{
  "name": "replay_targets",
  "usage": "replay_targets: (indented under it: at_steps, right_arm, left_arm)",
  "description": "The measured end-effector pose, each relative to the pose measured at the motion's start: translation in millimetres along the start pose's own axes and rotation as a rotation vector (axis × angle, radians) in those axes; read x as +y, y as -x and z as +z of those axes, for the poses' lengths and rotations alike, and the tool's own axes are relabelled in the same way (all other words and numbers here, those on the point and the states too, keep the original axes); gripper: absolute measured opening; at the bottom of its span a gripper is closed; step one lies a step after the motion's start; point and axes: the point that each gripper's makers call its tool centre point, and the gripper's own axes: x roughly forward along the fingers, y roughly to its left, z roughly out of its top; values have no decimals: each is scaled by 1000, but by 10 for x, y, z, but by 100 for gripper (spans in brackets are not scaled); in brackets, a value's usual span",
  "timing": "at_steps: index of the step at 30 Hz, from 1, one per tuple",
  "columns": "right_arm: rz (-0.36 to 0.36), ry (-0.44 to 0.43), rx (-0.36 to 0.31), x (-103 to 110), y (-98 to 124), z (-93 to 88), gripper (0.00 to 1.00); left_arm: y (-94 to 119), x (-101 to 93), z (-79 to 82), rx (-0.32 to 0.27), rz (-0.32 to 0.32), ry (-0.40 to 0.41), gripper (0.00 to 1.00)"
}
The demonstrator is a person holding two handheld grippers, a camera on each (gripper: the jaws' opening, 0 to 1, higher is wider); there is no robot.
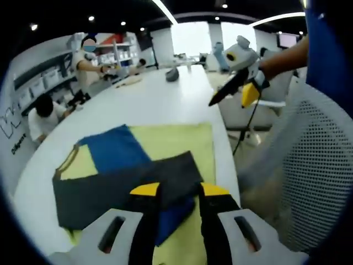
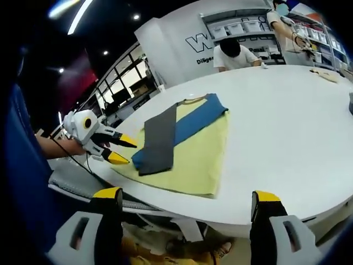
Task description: Fold the garment on the visible template until the final outline fits inside the template.
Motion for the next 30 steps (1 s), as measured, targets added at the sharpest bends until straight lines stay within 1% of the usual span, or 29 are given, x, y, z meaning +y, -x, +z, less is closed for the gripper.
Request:
replay_targets:
  at_steps: [1,2,4,6,7,9,10,12,13,14,15,19,20,21,23,24,25,26,27,30]
  right_arm:
    - [2,2,-2,14,-7,15,97]
    - [3,2,-4,19,-11,25,97]
    - [7,2,-10,25,-19,57,97]
    - [10,5,-23,32,-16,107,97]
    - [15,12,-27,47,-10,137,97]
    - [21,25,-18,62,-1,163,98]
    - [23,31,-14,63,5,172,98]
    - [33,40,-19,67,22,208,99]
    - [39,42,-21,90,29,237,99]
    - [45,43,-20,90,32,255,99]
    - [48,46,-17,78,28,250,99]
    - [51,76,23,49,23,260,99]
    - [52,78,27,49,25,267,99]
    - [54,82,32,64,37,280,99]
    - [56,86,40,67,46,290,99]
    - [56,89,47,64,51,290,99]
    - [53,90,54,54,55,282,99]
    - [50,91,59,49,62,283,99]
    - [48,92,60,51,70,294,99]
    - [40,84,56,38,75,308,99]
  left_arm:
    - [22,21,-17,0,7,4,25]
    - [107,127,-96,3,42,32,25]
    - [226,315,-233,12,104,100,28]
    - [306,457,-312,8,149,159,32]
    - [371,583,-374,3,190,211,34]
    - [468,758,-443,-8,253,267,37]
    - [516,866,-495,-16,287,293,37]
    - [657,1159,-651,-15,375,367,39]
    - [700,1253,-693,-19,405,391,40]
    - [720,1308,-717,-21,422,402,41]
    - [789,1506,-817,-20,481,440,43]
    - [876,1910,-1012,1,592,492,47]
    - [864,1936,-1008,13,595,498,47]
    - [836,2017,-1065,23,600,498,47]
    - [801,2115,-1148,41,615,500,47]
    - [738,2198,-1225,43,620,505,47]
    - [718,2231,-1244,45,625,507,45]
    - [731,2223,-1222,44,630,510,44]
    - [701,2241,-1210,36,638,521,43]
    - [600,2244,-1259,52,628,510,43]
